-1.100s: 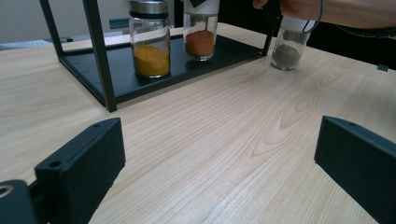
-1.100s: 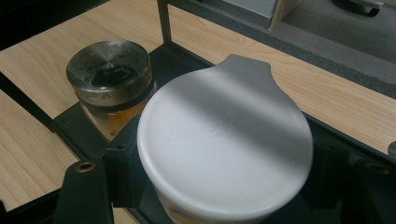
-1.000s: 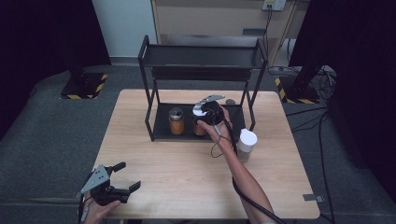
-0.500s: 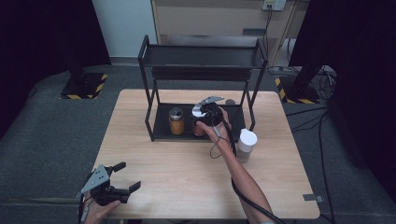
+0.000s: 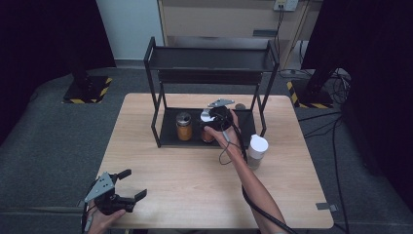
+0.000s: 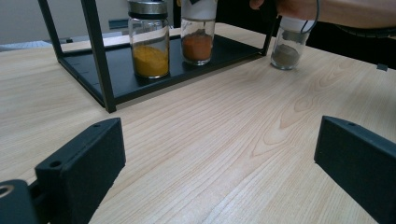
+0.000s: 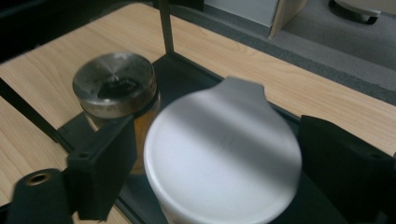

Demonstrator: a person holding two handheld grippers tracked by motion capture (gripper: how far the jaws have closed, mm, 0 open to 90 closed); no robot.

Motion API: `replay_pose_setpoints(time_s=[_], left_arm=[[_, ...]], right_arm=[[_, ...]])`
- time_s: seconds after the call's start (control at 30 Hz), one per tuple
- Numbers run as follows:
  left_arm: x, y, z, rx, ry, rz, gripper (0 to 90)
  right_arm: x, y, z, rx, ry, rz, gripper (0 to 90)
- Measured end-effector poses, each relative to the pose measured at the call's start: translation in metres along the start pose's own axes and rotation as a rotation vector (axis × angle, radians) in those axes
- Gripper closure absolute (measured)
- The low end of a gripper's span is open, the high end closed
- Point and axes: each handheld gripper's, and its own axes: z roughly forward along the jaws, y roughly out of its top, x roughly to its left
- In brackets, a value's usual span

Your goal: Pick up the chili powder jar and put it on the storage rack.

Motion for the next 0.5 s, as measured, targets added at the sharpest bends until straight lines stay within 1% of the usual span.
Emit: replay_pose_setpoints(time_s=[0.17, 0.23, 0.3, 0.37, 0.5], left_arm=[[0.0, 0.0, 0.0, 0.002, -0.001, 0.002, 0.9], [0.0, 0.0, 0.0, 0.002, -0.002, 0.002, 0.9], [0.0, 0.0, 0.0, 0.001, -0.001, 0.002, 0.9], [0.0, 0.0, 0.0, 0.001, -0.001, 0.002, 0.9], [-0.001, 0.0, 0.0, 0.0, 0.001, 0.003, 0.8]], right_arm=[[-0.001, 0.009, -0.01, -0.01, -0.001, 0.006, 6.5], [-0.002, 0.012, -0.015, -0.019, -0.002, -0.001, 6.1], [-0.004, 0.015, -0.022, -0.028, 0.005, 0.01, 5.9], [-0.005, 0.018, -0.03, -0.036, 0.008, 0.011, 5.8], [-0.007, 0.025, -0.045, -0.054, 0.026, -0.001, 5.8]])
